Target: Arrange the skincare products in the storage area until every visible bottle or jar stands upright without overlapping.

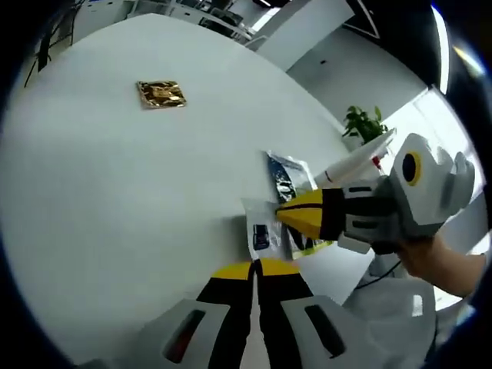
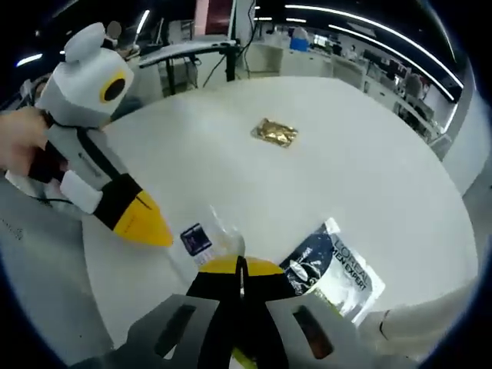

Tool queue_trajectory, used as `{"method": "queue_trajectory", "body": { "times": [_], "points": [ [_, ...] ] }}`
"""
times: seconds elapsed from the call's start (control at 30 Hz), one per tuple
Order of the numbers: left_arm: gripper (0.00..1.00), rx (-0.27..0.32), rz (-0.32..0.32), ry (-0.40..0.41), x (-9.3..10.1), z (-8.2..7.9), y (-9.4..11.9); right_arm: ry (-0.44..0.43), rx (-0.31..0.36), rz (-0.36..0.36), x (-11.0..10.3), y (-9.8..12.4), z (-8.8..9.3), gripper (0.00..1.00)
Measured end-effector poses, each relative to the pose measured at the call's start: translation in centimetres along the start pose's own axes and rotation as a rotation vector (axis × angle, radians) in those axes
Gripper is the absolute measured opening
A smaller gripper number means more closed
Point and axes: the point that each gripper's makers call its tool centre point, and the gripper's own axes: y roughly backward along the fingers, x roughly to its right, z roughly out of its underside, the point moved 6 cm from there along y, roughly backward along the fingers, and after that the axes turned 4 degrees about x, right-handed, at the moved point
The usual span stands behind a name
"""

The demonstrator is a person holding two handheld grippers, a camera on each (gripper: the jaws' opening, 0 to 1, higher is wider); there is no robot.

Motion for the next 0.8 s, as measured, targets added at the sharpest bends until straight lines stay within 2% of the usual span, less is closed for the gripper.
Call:
{"method": "queue_trajectory", "body": {
  "times": [0.33, 0.47, 0.53, 0.63, 0.67, 0.73, 0.8],
  "points": [
    [0.02, -0.019, -0.008, -0.055, -0.1, 0.0, 0.1, 0.022, -0.039, 0.006, -0.1, -0.6, 0.5, 0.01],
    [0.03, -0.019, -0.014, -0.130, 0.0, -0.1, 0.4, 0.025, -0.039, 0.016, 0.0, -0.6, 0.5, 0.01],
    [0.02, -0.020, -0.014, -0.223, -0.3, -0.3, 0.7, 0.028, -0.037, 0.021, 0.1, -0.6, 0.4, 0.01],
    [0.03, 0.011, 0.005, -0.321, 0.6, -0.7, 1.5, 0.029, -0.034, 0.017, 0.0, -0.6, 0.4, 0.01],
    [0.04, 0.033, 0.018, -0.382, 0.8, -1.2, 1.5, 0.034, -0.034, 0.017, 0.0, -0.6, 0.4, 0.01],
    [0.05, 0.062, 0.040, -0.495, 1.4, -1.9, 1.4, 0.030, -0.031, 0.018, 0.0, -0.6, 0.4, 0.01],
    [0.07, 0.059, 0.058, -0.560, 2.2, -2.2, 0.9, 0.028, -0.029, 0.019, 0.0, -0.6, 0.5, 0.01]
  ]
}}
